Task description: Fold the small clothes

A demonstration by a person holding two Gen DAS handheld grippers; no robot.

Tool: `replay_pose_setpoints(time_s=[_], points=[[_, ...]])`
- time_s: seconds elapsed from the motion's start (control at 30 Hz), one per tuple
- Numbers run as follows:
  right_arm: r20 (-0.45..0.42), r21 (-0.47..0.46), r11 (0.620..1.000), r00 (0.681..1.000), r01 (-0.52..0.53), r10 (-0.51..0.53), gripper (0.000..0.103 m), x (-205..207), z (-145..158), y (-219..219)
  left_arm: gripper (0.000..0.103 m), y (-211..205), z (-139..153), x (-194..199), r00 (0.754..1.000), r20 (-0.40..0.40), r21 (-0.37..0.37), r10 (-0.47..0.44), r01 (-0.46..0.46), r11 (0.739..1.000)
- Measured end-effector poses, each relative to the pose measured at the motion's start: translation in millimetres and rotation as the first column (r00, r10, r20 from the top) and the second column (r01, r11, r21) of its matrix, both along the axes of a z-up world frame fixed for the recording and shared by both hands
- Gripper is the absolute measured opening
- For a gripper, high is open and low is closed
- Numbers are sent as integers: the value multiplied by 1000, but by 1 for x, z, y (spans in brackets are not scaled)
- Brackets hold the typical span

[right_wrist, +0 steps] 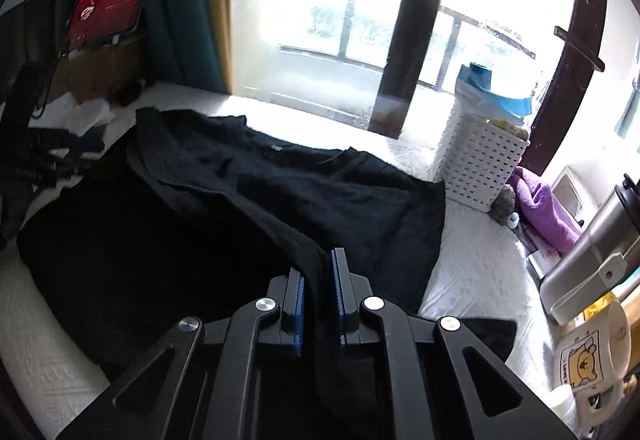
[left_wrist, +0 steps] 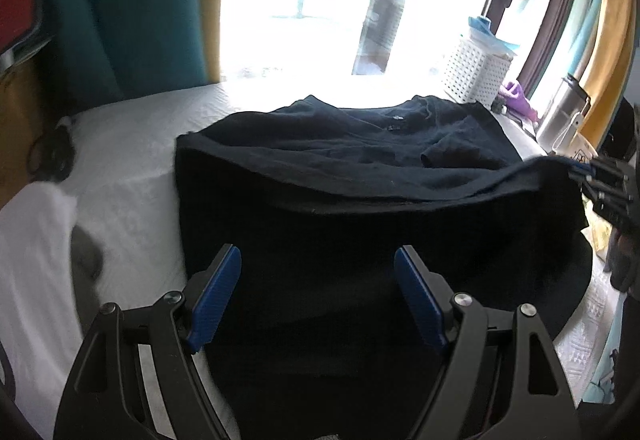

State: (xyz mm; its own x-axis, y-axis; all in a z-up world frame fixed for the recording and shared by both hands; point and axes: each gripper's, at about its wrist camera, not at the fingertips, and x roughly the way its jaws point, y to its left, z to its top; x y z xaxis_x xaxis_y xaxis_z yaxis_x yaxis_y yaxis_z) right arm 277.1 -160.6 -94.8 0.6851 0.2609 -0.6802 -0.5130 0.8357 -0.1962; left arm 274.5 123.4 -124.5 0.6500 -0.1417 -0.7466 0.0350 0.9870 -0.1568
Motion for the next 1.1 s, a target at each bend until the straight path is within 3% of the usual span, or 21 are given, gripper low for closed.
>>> replay_pose_setpoints(time_s=[0.23,0.4,0.67,0.87,1.1], points=[[35,48,999,999,12,-14,10,44,10,-2,79,-5,-3,32,999,-28,-5,-30,30,1000],[8,82,996,1000,28,-28,10,89,13,-6,79,0,2,56,999,-35,-20,-40,40,999],[-24,43,998,999,48,-47,10,147,0,3,79,26,-11,102,997,-65,18,35,-34,999],[-38,-13,997,996,74,-75,10,166,-7,3,79,43,8,108,997,19,21,71,-71,997],[-8,-41,996,997,74,-74,11,140,4,-2,79,64,37,91,985,115,-16,130,-129,992]])
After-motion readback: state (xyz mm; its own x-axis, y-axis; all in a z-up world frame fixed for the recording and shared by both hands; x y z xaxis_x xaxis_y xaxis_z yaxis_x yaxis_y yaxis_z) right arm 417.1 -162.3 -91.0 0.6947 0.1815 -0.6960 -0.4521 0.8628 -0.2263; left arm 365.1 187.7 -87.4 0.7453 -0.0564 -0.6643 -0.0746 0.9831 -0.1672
